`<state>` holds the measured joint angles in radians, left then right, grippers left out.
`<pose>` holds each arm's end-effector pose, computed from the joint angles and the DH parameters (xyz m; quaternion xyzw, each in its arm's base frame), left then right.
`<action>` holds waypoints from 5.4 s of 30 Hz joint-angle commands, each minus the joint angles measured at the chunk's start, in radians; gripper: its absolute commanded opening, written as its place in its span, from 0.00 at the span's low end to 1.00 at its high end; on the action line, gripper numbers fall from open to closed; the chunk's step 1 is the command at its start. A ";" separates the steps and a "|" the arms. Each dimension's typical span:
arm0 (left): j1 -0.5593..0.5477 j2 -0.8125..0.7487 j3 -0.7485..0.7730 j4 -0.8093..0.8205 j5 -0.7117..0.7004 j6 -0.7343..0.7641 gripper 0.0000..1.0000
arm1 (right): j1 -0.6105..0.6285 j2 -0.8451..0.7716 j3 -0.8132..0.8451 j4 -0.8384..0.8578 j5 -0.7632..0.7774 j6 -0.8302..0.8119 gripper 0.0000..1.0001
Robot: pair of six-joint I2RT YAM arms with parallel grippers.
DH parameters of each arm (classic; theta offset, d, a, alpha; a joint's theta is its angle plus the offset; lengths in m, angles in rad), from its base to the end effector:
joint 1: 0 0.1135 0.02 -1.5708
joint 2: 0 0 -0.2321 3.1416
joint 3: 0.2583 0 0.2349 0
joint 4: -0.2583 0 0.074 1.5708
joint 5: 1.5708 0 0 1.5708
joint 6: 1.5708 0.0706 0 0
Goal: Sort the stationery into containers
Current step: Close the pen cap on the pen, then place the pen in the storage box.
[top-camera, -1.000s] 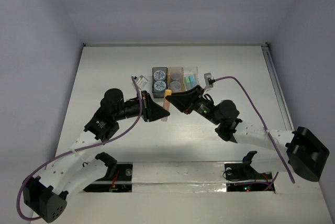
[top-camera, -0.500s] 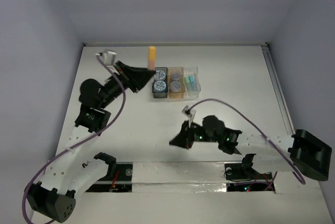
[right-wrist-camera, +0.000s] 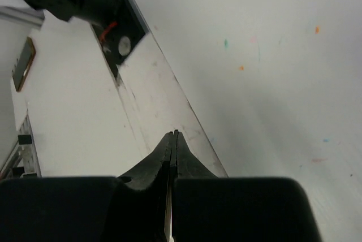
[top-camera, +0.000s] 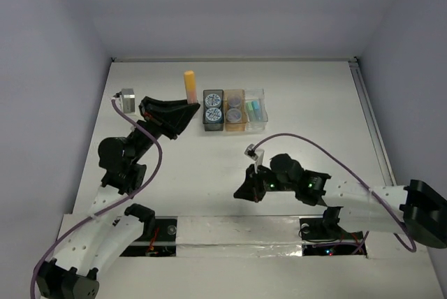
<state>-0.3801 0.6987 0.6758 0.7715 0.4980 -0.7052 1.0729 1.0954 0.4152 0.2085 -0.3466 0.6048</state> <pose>0.1457 -0.0945 0.4102 0.1603 0.4187 -0.5431 0.7099 0.0998 0.2339 0.1599 -0.2824 0.7962 0.4810 0.2345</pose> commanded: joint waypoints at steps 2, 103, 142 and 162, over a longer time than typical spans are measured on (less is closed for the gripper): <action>-0.003 -0.056 -0.126 0.038 0.025 -0.033 0.00 | -0.002 -0.138 0.121 -0.020 0.116 -0.083 0.17; -0.036 -0.010 -0.208 0.281 0.105 -0.140 0.00 | -0.126 0.253 0.297 0.447 -0.206 0.010 0.00; -0.126 -0.169 -0.519 0.024 0.047 -0.073 0.77 | -0.402 0.239 0.481 0.293 0.003 0.040 0.00; -0.126 -0.344 -0.505 -0.276 -0.079 0.021 0.86 | -0.719 0.701 0.959 -0.379 0.070 -0.304 0.00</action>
<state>-0.5037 0.3473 0.1513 0.4511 0.4252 -0.7044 0.3485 1.7977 1.3083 -0.1394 -0.2943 0.3420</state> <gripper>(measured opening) 0.858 0.293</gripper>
